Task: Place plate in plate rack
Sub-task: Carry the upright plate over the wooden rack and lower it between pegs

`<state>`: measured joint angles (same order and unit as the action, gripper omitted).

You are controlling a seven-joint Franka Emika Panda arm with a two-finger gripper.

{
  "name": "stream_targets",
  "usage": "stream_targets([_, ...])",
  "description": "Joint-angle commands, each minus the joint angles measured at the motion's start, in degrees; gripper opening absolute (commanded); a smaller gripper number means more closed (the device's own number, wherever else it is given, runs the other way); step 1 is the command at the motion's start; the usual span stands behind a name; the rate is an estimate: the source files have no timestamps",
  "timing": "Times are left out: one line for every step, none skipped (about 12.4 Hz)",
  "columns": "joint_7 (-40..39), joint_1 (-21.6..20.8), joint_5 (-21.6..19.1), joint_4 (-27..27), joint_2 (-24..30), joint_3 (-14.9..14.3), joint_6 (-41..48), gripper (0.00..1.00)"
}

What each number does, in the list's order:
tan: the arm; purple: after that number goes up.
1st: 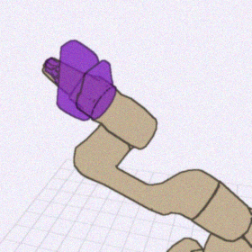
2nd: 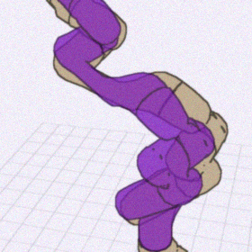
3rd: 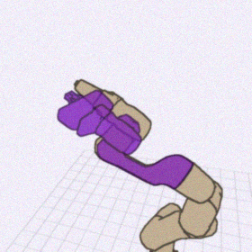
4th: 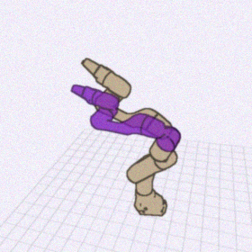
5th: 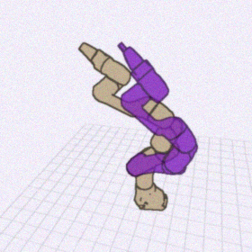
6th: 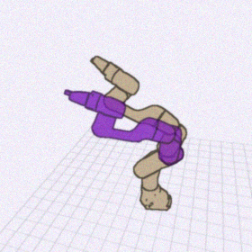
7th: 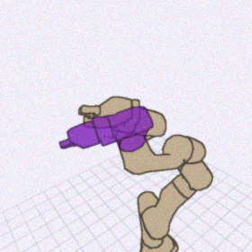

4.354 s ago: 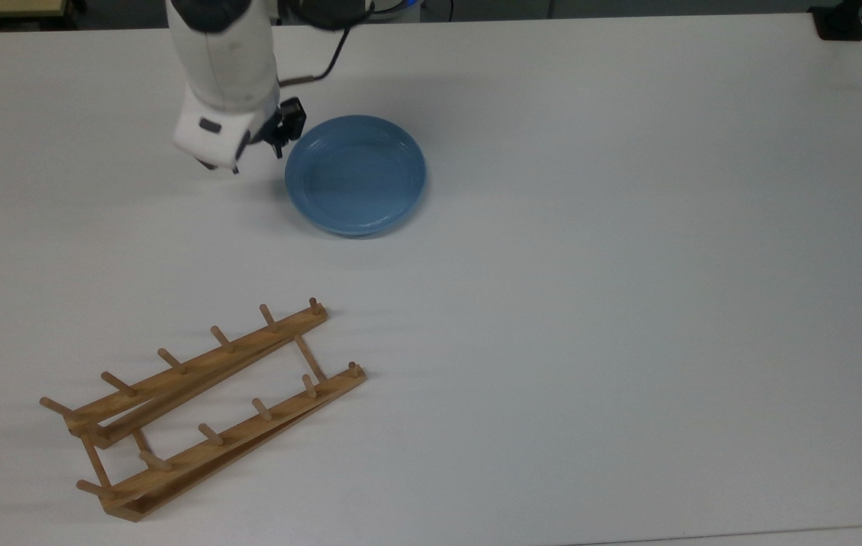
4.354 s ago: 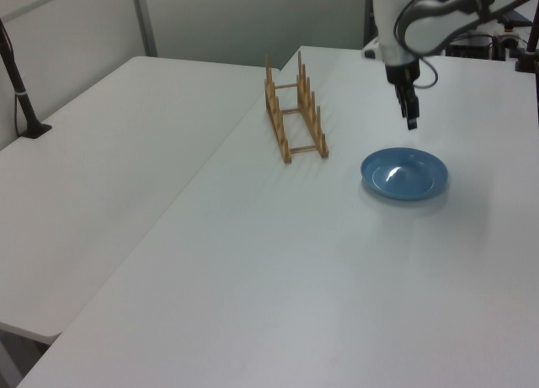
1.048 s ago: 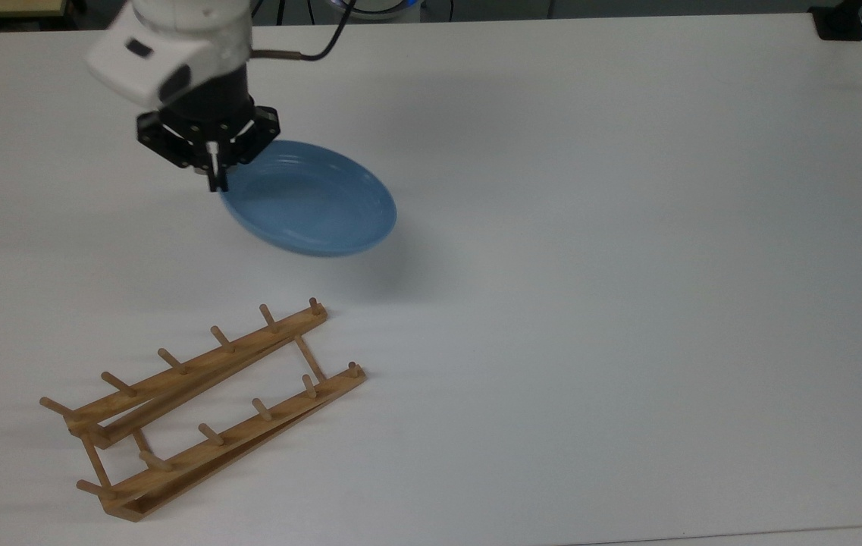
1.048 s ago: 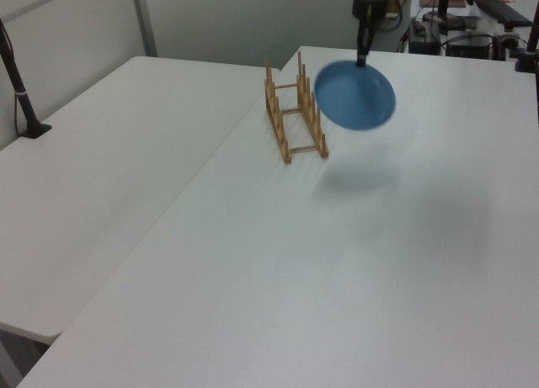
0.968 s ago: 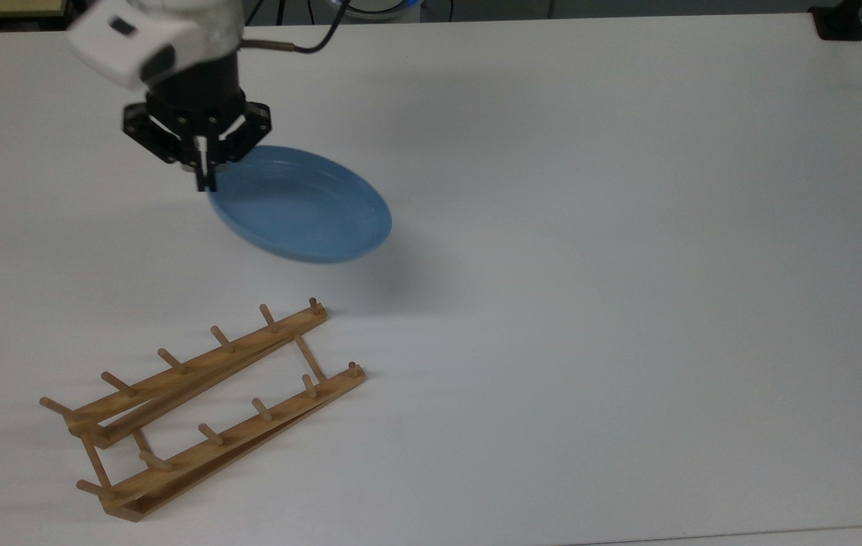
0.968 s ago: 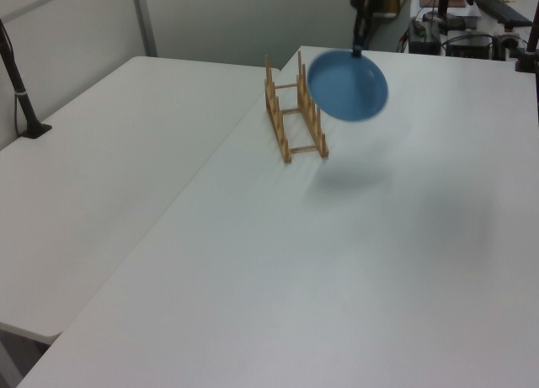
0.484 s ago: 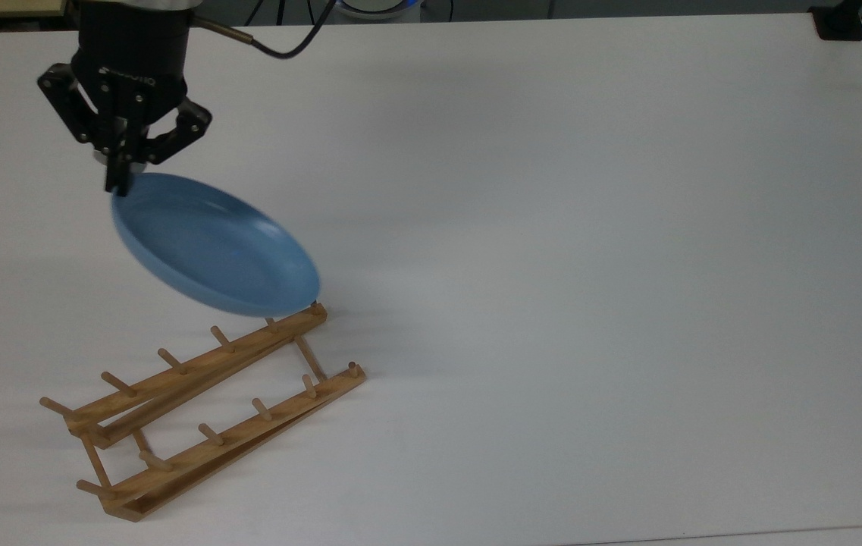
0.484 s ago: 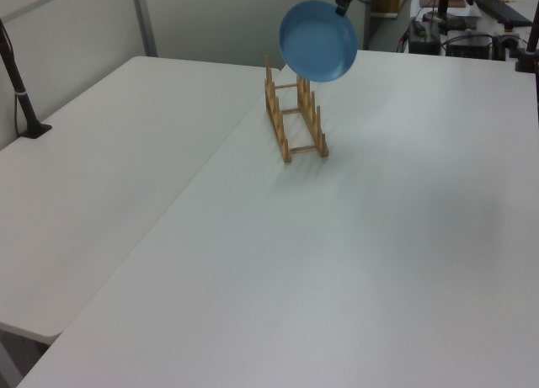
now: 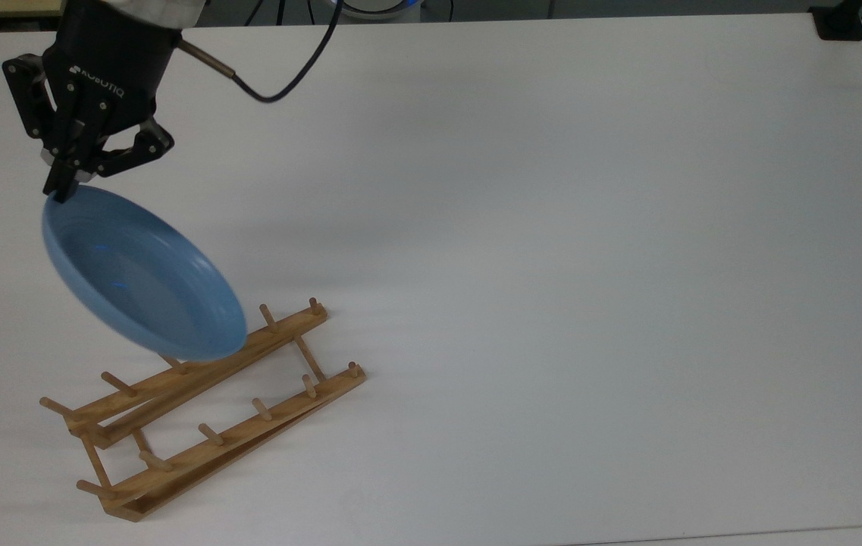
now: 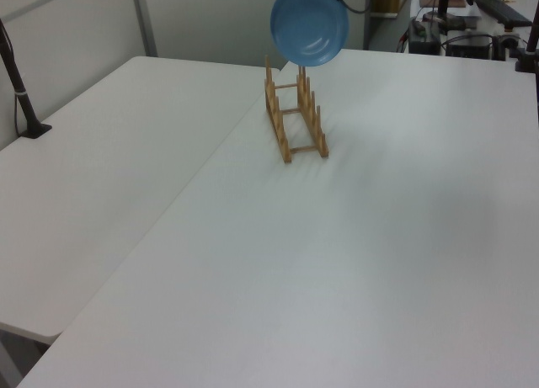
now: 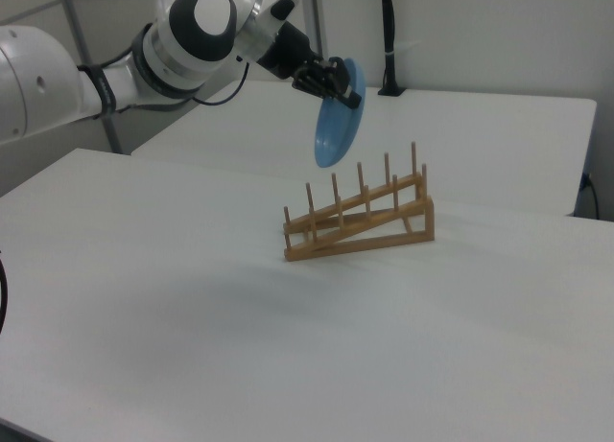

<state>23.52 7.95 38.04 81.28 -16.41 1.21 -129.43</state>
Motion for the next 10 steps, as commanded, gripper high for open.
stream_targets([8.28, -0.92, 8.52, 0.28, -1.61, -0.42, -1.53, 0.00])
stream_targets([9.43, -0.92, 10.63, 0.45, -2.13, -0.25, -1.53, 0.00])
stream_targets([9.87, -1.09, 11.69, 0.46, -3.09, -0.16, -1.53, 0.00])
stream_targets([10.31, -1.36, 12.40, 0.28, -3.89, -0.16, -1.62, 0.00])
stream_targets([10.58, -1.36, 12.76, 0.28, -4.42, -0.16, -2.31, 0.00])
stream_targets([10.84, -1.71, 13.19, 0.28, -4.77, -0.16, -3.37, 0.00])
stream_targets([11.63, -2.06, 14.50, 0.19, -5.91, -0.24, -3.81, 0.00])
stream_targets([12.94, -2.15, 15.91, 0.02, -6.96, -0.25, -4.08, 0.00])
stream_targets([14.35, -2.24, 17.92, 0.02, -7.58, -0.16, -4.95, 0.00])
stream_targets([15.23, -2.41, 19.25, 0.02, -8.20, -0.16, -5.83, 0.00])
